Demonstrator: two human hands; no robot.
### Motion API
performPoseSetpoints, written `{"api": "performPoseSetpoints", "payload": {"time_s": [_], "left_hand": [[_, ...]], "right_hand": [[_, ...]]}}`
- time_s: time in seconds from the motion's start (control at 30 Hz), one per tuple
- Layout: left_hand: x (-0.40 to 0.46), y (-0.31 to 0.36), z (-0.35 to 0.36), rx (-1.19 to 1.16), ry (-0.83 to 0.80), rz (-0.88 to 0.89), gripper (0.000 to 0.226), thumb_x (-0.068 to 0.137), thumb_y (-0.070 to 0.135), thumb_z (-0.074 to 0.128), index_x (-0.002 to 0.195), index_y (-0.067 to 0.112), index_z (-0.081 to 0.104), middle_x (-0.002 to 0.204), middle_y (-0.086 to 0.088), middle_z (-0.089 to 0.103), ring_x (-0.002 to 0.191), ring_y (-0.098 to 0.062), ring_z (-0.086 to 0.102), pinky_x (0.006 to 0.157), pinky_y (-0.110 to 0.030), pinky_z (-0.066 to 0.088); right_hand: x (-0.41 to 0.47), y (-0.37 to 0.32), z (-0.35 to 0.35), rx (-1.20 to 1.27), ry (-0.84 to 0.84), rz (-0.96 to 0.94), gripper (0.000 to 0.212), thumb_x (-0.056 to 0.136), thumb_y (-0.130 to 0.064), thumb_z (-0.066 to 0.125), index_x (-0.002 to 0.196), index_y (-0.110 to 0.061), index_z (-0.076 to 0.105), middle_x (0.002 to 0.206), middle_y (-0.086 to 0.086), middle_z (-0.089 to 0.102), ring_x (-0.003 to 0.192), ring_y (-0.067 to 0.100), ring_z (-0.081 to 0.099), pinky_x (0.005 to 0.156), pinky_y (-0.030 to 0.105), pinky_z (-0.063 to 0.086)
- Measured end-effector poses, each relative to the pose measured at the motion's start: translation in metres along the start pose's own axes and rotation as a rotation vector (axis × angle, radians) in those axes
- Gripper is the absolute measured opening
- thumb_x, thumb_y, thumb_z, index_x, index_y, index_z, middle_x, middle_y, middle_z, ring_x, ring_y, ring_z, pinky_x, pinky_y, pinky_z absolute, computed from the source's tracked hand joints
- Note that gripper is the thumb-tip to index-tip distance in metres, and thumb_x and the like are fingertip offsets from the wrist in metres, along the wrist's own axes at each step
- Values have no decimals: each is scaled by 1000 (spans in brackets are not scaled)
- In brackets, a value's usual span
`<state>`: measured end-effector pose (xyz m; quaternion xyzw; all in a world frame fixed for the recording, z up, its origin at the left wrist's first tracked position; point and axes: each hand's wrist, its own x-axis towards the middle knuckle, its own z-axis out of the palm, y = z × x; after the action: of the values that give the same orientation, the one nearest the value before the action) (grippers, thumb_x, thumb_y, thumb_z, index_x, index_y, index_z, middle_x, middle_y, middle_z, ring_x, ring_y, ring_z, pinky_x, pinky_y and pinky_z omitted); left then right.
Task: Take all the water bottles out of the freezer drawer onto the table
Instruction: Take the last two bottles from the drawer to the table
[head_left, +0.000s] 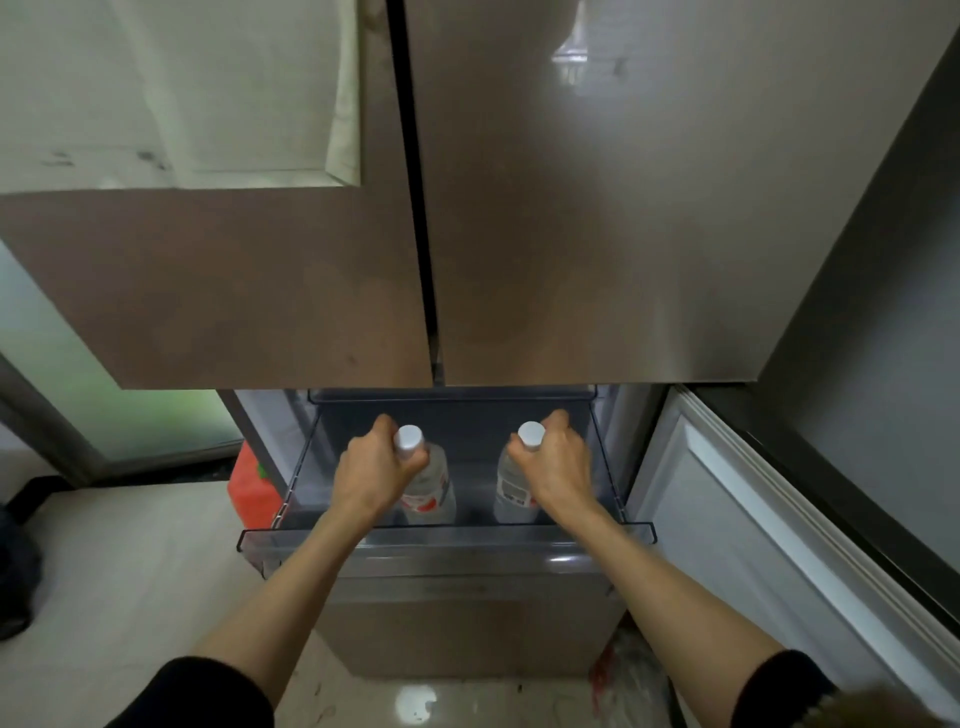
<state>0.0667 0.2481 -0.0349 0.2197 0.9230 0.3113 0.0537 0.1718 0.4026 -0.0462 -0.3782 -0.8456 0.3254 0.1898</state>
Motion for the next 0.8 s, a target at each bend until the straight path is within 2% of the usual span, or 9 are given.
{"api": "performPoseSetpoints", "payload": {"time_s": [0.13, 0.23, 0.33, 0.43, 0.57, 0.7, 0.8], "left_hand": [[6, -12, -1, -35, -2, -11, 34, 84, 37, 61, 103, 11, 49, 100, -12, 64, 89, -28, 63, 72, -41, 55], [9, -17, 5, -145, -38, -8, 36, 84, 35, 61, 106, 12, 46, 101, -10, 61, 91, -27, 61, 77, -46, 55], [7, -24, 14, -296, -71, 10, 37, 87, 34, 57, 112, 14, 40, 100, -4, 57, 95, -26, 60, 79, -42, 54], [9, -30, 19, -400, -162, 72, 38, 87, 36, 58, 114, 21, 38, 111, 0, 53, 102, -19, 55, 85, -37, 50], [15, -35, 25, -303, -268, 170, 49, 83, 31, 65, 123, 20, 39, 115, 3, 40, 104, -12, 48, 87, -26, 41], [21, -51, 26, -347, -394, 142, 72, 74, 21, 75, 131, 22, 30, 120, 2, 33, 112, -13, 41, 100, -30, 39], [27, -58, 25, -411, -471, 124, 76, 72, 16, 77, 130, 24, 30, 128, 1, 38, 119, -15, 42, 101, -34, 40]], "right_hand": [[5, -7, 6, -44, -54, -45, 41, 86, -37, 59, 109, -4, 48, 108, 14, 62, 95, 34, 60, 64, 33, 45], [9, -1, 8, -36, -57, -64, 41, 85, -41, 59, 110, -10, 51, 111, 10, 58, 100, 29, 58, 75, 37, 48], [11, 11, 10, 51, -81, -48, 43, 86, -43, 58, 118, -15, 52, 117, 7, 51, 108, 24, 51, 87, 37, 45], [12, 18, 15, 231, -205, -40, 43, 84, -38, 63, 121, -21, 50, 120, 2, 54, 110, 19, 53, 89, 33, 46], [9, 21, 19, 276, -377, -28, 61, 79, -17, 71, 130, -22, 38, 126, -1, 50, 112, 12, 47, 99, 34, 42], [14, 26, 19, 227, -389, -63, 63, 75, -12, 75, 128, -18, 40, 124, 2, 52, 114, 17, 50, 100, 38, 43], [17, 33, 22, 190, -361, -53, 66, 72, -12, 77, 127, -17, 41, 119, -1, 54, 110, 15, 52, 96, 35, 44]]}}
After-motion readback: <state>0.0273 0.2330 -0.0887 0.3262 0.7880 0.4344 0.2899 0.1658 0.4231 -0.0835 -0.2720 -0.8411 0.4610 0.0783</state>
